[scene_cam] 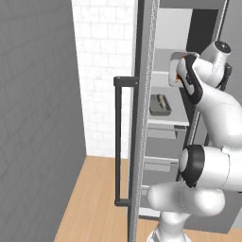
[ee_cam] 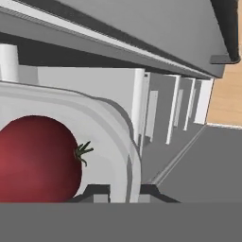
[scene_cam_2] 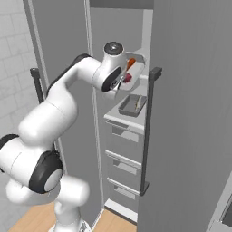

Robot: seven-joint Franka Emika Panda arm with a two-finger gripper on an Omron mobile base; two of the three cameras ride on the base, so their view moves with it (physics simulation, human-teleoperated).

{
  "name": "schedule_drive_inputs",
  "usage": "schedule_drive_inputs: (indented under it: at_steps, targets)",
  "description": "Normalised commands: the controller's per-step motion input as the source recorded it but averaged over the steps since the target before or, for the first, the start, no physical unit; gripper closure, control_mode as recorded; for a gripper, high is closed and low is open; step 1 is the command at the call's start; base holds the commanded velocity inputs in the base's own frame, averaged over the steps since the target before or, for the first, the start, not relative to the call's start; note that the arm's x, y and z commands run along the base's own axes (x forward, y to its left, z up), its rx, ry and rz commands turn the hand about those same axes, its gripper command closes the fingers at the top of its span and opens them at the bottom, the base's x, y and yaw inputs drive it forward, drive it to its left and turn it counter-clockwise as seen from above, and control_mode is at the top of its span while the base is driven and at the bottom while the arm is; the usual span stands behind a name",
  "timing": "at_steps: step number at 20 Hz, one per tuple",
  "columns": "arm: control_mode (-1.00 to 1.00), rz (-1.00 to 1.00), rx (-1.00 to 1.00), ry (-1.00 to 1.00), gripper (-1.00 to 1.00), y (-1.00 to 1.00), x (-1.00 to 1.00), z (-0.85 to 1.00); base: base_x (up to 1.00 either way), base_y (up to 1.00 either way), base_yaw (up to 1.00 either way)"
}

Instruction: Take the meat container that has the fish and place it on the second highest rack of the freezer. Then take the vegetable container that has the carrot and tomato and place it on the highest rack of the freezer.

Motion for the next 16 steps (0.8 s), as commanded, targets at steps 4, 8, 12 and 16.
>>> schedule_drive_inputs:
  at_steps: [4, 8, 12, 16]
  targets:
    - [-1.0, 0.0, 0.0, 0.0, 1.0, -0.25, 0.8, 0.29, 0.0, 0.0, 0.0]
    - [-1.0, 0.0, 0.0, 0.0, 1.0, -0.21, 0.89, 0.32, 0.0, 0.0, 0.0]
    - [-1.0, 0.0, 0.0, 0.04, 1.0, -0.15, 0.96, 0.06, 0.0, 0.0, 0.0]
    - [-1.0, -0.01, 0.02, 0.08, 1.0, -0.18, 0.92, -0.02, 0.0, 0.0, 0.0]
